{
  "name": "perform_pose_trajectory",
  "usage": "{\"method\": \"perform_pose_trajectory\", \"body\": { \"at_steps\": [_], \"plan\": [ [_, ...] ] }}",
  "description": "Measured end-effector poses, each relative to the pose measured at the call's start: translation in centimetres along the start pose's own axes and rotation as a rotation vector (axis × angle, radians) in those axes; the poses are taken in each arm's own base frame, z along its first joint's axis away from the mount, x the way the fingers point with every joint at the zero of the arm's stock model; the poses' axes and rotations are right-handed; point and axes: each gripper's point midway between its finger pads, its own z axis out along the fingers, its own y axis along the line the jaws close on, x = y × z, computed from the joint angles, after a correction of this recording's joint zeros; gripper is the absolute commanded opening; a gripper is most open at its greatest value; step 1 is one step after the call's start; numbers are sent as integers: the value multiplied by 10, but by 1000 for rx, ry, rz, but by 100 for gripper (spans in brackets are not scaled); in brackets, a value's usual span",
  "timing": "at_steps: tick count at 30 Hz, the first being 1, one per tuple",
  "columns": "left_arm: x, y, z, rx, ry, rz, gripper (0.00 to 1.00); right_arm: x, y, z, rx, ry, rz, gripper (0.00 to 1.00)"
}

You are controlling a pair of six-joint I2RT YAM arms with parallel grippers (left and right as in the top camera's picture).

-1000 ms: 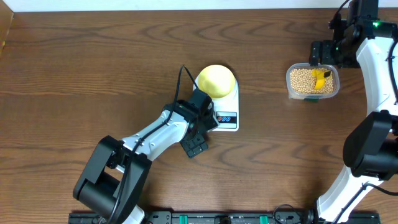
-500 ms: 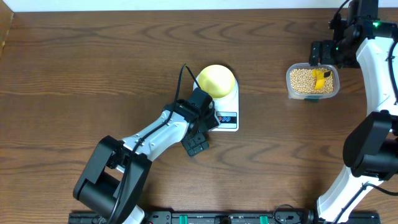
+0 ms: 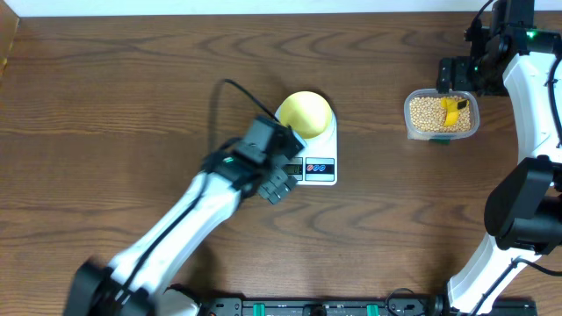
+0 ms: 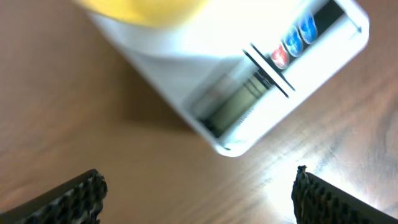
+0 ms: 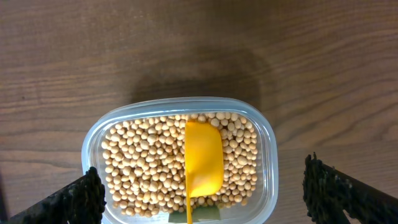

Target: Scoop item into bowl and weigh 50g on scale

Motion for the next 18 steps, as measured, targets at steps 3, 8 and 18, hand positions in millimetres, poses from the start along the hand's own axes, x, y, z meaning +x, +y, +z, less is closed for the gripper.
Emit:
{"method": "perform_pose_trajectory", "body": {
  "at_steps": [3,8,18],
  "plan": [
    [-5,40,-26,-114,-79,-97,98,0,0,0,0,0,0,99],
    [11,118,-49,-317,-124,-273,98,0,0,0,0,0,0,99],
    [36,216,-72,-561,-218,-472,98,0,0,0,0,0,0,99]
  ]
}}
